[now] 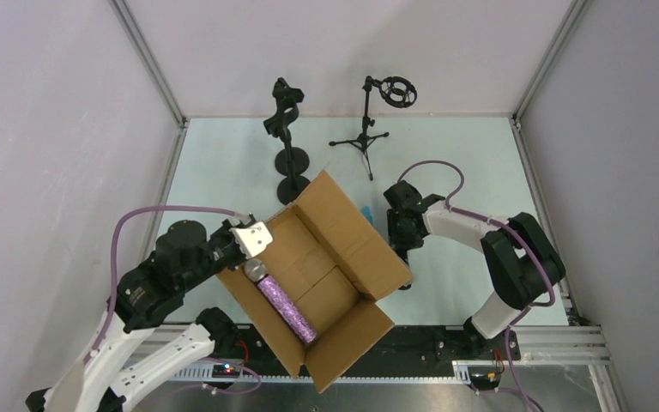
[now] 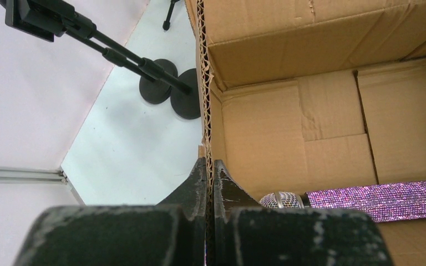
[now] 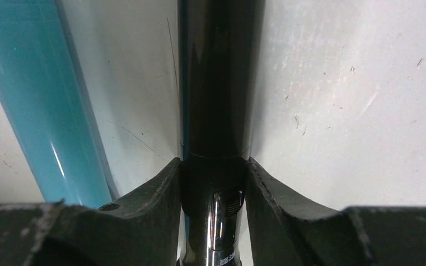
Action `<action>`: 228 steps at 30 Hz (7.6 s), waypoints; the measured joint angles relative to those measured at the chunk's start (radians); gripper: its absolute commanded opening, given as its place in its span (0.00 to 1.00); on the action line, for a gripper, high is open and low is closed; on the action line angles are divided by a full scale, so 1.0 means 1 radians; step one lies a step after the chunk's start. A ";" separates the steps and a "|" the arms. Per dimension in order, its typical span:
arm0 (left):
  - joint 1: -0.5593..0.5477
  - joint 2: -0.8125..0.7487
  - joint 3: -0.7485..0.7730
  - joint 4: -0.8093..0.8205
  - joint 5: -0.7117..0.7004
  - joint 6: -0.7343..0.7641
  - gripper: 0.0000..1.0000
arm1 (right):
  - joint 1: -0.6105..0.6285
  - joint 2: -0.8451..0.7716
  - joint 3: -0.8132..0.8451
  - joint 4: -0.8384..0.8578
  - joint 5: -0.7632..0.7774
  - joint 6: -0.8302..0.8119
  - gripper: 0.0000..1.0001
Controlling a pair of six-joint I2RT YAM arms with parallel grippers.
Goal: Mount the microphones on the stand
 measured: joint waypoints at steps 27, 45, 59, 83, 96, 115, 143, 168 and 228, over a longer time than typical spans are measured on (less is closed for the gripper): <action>0.000 -0.015 0.019 -0.003 0.043 -0.007 0.00 | 0.262 -0.626 0.355 -0.119 0.179 0.016 0.66; 0.000 -0.013 0.019 -0.004 0.043 -0.006 0.00 | 0.819 -0.058 0.459 0.014 0.223 -0.042 0.65; 0.000 0.011 0.050 -0.010 0.043 -0.051 0.00 | 0.860 0.130 0.435 0.168 0.163 -0.037 0.68; -0.001 0.001 0.035 -0.023 0.003 -0.061 0.00 | 0.879 0.193 0.379 0.159 0.210 -0.009 0.00; -0.001 0.004 -0.015 -0.010 -0.089 -0.068 0.00 | 0.813 -0.536 0.381 -0.077 0.324 -0.019 0.00; 0.373 0.084 -0.154 0.034 -0.288 0.079 0.00 | -0.119 -0.505 -0.047 -0.291 0.153 -0.034 0.07; 0.995 0.507 -0.110 0.469 -0.104 0.173 0.00 | -0.124 -0.213 -0.054 -0.042 0.129 -0.040 0.84; 0.967 0.368 0.118 0.423 0.055 0.072 1.00 | 0.594 -0.040 0.179 0.293 0.086 -0.211 0.71; 0.955 0.971 0.005 0.454 -0.088 0.259 1.00 | 0.509 0.005 0.232 0.601 0.409 -0.145 0.74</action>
